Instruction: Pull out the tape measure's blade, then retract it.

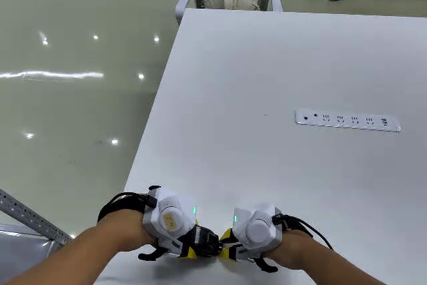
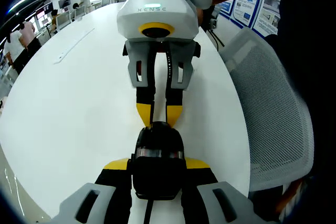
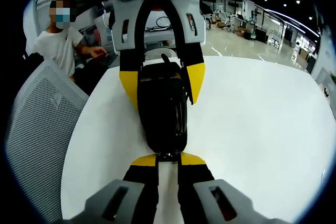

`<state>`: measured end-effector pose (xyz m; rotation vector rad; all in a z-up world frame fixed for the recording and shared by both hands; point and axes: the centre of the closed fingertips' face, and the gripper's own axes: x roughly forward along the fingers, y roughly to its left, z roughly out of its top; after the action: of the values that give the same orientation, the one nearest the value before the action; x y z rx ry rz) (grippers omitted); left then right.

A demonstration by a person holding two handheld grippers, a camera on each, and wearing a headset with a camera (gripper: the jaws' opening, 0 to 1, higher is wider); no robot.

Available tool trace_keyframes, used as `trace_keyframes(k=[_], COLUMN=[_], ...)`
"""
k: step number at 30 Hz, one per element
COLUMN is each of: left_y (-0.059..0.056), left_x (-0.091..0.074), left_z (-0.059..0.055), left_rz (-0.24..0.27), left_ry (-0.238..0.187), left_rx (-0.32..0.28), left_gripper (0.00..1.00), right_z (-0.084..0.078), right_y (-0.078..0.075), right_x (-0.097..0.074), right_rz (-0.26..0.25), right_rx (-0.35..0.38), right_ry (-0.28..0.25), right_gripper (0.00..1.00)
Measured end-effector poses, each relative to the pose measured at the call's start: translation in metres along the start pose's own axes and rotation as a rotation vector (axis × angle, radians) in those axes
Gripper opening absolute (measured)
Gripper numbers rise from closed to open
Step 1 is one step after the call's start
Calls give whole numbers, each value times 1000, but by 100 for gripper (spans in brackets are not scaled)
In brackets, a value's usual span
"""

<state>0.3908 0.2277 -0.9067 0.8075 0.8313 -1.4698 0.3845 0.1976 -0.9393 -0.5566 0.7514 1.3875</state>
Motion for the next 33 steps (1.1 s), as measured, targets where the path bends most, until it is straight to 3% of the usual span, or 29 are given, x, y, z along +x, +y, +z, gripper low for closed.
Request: trace_keyframes(k=[33], left_y=[0], left_x=[1], left_z=[2], left_rz=[-3], left_ry=[-1], left_rx=[1], left_gripper=[32], right_z=[-17], right_y=[1], right_x=[-15], right_rz=[6], right_rx=[37], right_ry=[56], right_gripper=[11])
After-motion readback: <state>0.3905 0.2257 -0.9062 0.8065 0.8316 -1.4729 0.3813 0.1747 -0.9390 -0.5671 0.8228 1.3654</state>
